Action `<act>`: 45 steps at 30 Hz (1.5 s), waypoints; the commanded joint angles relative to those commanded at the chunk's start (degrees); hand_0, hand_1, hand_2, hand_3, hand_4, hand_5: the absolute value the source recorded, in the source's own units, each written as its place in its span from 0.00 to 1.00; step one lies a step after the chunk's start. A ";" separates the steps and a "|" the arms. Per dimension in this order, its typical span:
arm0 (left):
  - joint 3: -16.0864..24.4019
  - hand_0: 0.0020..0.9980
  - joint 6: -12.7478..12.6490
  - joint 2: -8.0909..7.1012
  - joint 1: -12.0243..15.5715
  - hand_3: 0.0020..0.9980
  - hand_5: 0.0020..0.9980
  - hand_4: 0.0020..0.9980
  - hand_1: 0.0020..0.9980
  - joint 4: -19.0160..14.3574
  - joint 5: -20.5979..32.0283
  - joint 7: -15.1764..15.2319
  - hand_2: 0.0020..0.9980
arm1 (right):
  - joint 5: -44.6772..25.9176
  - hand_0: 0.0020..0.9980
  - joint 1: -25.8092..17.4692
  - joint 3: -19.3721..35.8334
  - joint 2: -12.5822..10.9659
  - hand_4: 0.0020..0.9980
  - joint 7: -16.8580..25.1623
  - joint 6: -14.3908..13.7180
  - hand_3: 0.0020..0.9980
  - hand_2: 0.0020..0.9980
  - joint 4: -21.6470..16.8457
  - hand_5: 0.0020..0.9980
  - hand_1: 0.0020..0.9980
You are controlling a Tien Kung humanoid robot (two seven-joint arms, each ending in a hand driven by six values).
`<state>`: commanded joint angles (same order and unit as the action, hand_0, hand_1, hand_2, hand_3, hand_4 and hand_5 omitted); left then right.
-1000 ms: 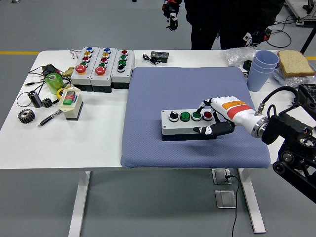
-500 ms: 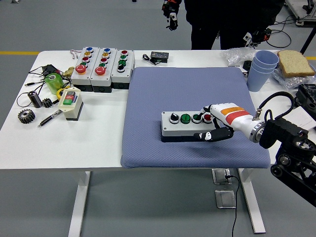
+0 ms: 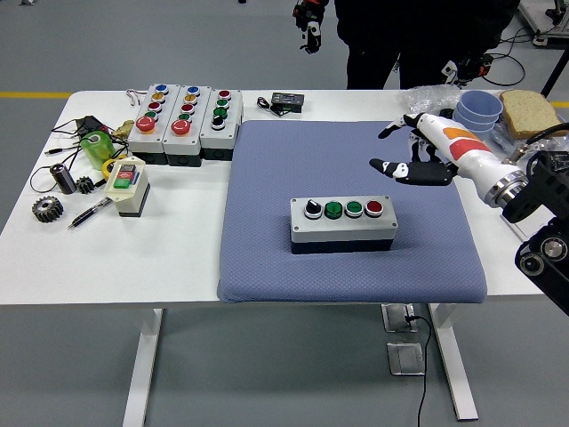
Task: Pick up the button,place it on the desk,press the button,press the button
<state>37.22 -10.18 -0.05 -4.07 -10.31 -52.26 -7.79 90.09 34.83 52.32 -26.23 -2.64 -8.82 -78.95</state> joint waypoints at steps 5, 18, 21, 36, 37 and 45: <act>-0.08 0.63 -0.04 0.02 -0.13 0.60 0.64 0.34 0.66 0.00 0.16 0.06 0.68 | -11.92 0.72 -1.85 3.76 0.48 0.85 6.18 -4.37 0.77 0.74 3.04 0.54 0.68; -0.18 0.63 0.05 0.05 -0.46 0.60 0.64 0.34 0.66 0.00 -0.33 -0.05 0.68 | -43.20 0.75 -8.41 8.30 0.29 0.82 11.44 -5.61 0.72 0.75 6.87 0.50 0.72; -0.38 0.63 0.05 0.05 -0.57 0.60 0.64 0.34 0.66 0.00 -0.11 0.01 0.68 | -50.28 0.75 -9.81 8.93 0.39 0.82 11.34 -5.24 0.72 0.75 7.12 0.50 0.72; -0.63 0.63 0.10 0.05 -0.88 0.60 0.64 0.34 0.66 0.00 0.28 0.20 0.68 | -81.68 0.75 -11.04 10.06 0.84 0.82 11.17 -5.75 0.71 0.74 7.26 0.47 0.72; -0.65 0.63 0.10 0.05 -0.89 0.60 0.64 0.34 0.66 0.00 0.30 0.20 0.68 | -81.78 0.75 -11.04 10.05 0.84 0.82 11.16 -5.75 0.71 0.74 7.24 0.47 0.72; -0.28 0.63 0.13 0.05 -0.76 0.60 0.64 0.34 0.66 0.00 -0.16 0.06 0.68 | -82.53 0.75 -11.45 9.86 1.14 0.79 11.13 -5.84 0.71 0.74 7.32 0.45 0.72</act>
<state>36.95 -10.05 0.00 -4.83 -10.31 -52.42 -7.73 7.56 23.37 62.19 -25.09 8.49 -14.66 -71.64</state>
